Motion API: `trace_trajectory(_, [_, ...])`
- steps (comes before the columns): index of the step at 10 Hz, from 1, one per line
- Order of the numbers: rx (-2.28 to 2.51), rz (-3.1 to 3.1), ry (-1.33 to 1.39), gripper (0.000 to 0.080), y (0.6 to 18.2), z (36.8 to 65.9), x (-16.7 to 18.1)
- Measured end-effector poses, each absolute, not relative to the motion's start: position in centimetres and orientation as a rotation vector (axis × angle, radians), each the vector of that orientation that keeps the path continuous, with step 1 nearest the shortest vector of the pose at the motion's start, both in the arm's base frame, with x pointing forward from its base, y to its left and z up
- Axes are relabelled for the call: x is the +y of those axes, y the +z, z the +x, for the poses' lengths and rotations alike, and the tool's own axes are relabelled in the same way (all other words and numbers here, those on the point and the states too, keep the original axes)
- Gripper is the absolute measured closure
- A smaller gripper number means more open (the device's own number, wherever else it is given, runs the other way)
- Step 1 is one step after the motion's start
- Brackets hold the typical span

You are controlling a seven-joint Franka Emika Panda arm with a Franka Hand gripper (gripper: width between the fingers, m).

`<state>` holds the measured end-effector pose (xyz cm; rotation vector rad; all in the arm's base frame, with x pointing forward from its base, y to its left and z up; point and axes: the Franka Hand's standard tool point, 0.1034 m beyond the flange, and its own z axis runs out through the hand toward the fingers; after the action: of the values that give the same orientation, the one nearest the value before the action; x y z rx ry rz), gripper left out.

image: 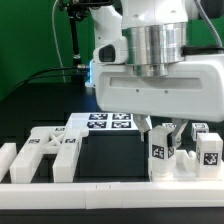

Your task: Assemble chair

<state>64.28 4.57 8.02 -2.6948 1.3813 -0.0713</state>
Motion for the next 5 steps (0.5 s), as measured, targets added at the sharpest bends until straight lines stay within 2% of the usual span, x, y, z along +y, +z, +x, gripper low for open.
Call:
trace_trajectory(2, [1.814, -2.358, -0.070, 0.0510, 7.93, 64.48, 4.77])
trace_trajectory(5, [2.027, -2.125, -0.025, 0.0510, 7.89, 64.34, 4.69])
